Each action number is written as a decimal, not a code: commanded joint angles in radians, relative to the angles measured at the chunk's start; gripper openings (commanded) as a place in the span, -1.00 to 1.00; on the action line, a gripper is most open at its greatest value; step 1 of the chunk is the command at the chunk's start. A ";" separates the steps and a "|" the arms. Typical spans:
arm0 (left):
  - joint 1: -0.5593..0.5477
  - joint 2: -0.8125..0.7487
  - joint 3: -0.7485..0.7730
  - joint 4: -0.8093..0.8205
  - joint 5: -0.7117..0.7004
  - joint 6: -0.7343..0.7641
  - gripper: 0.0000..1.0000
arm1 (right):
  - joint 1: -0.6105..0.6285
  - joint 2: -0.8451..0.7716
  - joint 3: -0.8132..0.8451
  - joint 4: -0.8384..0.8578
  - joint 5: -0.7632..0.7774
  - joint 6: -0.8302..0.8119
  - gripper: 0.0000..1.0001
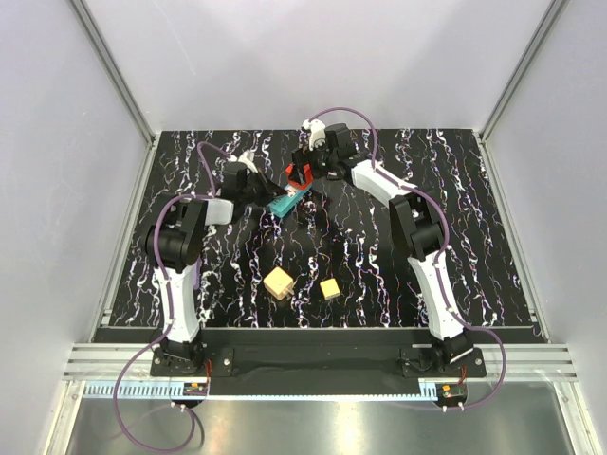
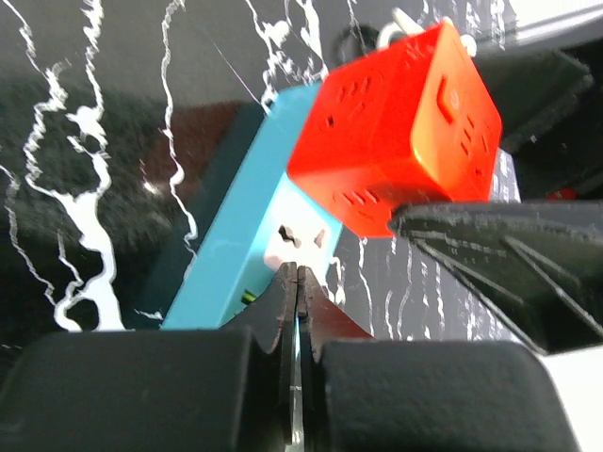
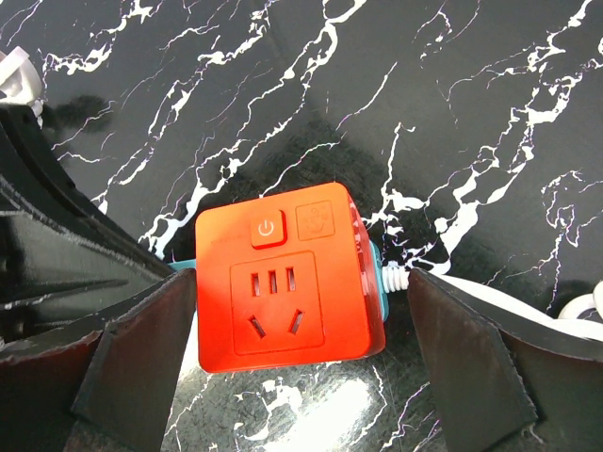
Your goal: Pull the plug off the socket
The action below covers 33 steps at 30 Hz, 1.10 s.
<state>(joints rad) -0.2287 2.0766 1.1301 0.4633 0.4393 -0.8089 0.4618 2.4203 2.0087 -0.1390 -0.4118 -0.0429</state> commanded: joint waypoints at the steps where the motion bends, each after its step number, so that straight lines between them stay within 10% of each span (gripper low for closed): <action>1: -0.008 -0.007 0.046 -0.124 -0.106 0.063 -1.00 | -0.003 -0.032 0.038 0.035 -0.009 0.008 1.00; 33: -0.034 0.048 0.099 -0.230 -0.136 0.151 -1.00 | 0.049 0.014 0.090 -0.025 0.051 -0.152 0.62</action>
<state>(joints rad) -0.2558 2.0808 1.2190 0.3271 0.3489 -0.7029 0.4995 2.4218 2.0499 -0.1642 -0.3611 -0.1642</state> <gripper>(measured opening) 0.008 0.825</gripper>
